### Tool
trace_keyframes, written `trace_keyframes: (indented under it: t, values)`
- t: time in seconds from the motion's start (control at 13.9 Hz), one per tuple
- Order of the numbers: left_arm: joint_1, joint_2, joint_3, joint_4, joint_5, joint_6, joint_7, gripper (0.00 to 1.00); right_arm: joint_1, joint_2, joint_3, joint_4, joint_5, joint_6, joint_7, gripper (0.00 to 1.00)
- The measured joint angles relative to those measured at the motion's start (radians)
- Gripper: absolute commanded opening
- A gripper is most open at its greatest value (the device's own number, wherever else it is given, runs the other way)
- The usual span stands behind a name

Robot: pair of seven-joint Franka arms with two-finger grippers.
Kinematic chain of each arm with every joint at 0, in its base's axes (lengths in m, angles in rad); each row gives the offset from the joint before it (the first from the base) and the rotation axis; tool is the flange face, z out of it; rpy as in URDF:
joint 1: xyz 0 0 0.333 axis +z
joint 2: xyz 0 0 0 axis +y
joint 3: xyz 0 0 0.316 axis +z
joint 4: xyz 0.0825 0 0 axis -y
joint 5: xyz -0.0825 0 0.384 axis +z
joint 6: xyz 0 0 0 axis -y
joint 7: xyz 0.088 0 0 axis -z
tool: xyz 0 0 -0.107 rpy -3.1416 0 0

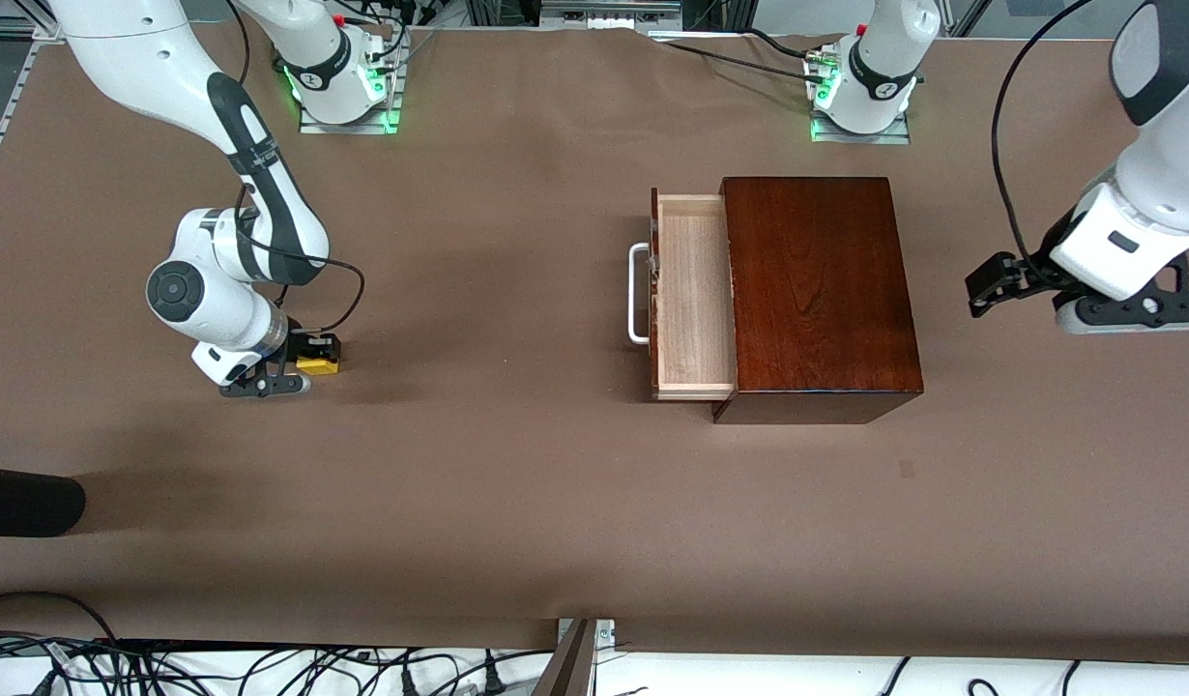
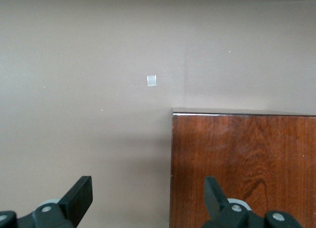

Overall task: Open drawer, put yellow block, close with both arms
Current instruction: 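Withdraw the left gripper from the open drawer, then lift the yellow cube with the right gripper and carry it over the drawer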

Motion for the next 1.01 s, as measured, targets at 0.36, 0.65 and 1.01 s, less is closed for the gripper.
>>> trace_keyframes:
  t: [0.36,0.65,1.01]
  values:
    - [0.028,-0.048,0.001,-0.116,0.0,0.058,0.007,1.0,0.005,-0.074,0.045,0.123,0.0,-0.212,-0.048,0.0]
    - [0.03,-0.059,0.0,-0.142,0.0,0.068,0.007,1.0,0.03,-0.109,0.157,0.325,-0.001,-0.43,-0.048,0.0]
    - [0.03,-0.065,-0.002,-0.145,0.0,0.069,0.007,1.0,0.221,-0.101,0.176,0.51,-0.006,-0.565,-0.053,0.0]
